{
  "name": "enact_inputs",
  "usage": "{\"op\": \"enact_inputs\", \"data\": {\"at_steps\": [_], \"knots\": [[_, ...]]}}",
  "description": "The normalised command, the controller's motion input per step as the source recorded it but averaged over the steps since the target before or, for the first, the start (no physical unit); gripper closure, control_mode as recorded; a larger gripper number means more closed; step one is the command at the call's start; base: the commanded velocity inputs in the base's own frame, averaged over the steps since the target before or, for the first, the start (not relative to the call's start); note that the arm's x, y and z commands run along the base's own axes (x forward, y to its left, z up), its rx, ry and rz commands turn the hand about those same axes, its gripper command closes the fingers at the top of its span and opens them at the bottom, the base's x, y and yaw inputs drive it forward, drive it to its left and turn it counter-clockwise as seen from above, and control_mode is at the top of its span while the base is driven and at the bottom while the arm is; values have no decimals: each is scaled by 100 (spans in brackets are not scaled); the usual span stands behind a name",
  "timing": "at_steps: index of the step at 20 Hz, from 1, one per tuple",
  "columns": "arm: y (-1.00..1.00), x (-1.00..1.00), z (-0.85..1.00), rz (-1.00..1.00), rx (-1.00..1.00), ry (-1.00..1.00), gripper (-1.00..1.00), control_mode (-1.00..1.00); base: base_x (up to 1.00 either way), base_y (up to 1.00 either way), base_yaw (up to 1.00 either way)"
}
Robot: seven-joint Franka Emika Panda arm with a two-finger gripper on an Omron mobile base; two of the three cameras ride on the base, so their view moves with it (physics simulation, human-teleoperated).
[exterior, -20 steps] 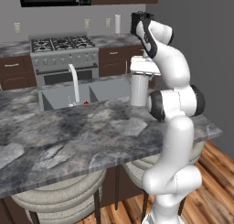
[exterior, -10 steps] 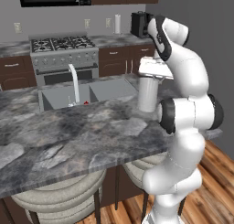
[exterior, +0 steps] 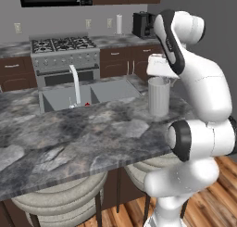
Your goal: Pick the glass cup and colander and place them in the sink. Then turn on the water.
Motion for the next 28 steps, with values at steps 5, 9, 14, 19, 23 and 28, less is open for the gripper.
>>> {"op": "enact_inputs", "data": {"at_steps": [5,9,14,19,23,28], "knots": [[-7,-57,39,-10,-1,0,100,-100,0,0,0],[-10,-61,28,-7,0,0,100,-100,0,0,0],[0,-56,11,-6,-1,-1,100,-100,0,0,0],[0,-29,0,-3,0,0,100,100,-19,0,-2],[0,0,0,0,0,0,100,100,-29,-25,-2],[0,0,0,0,0,0,100,100,-4,-74,7]]}}
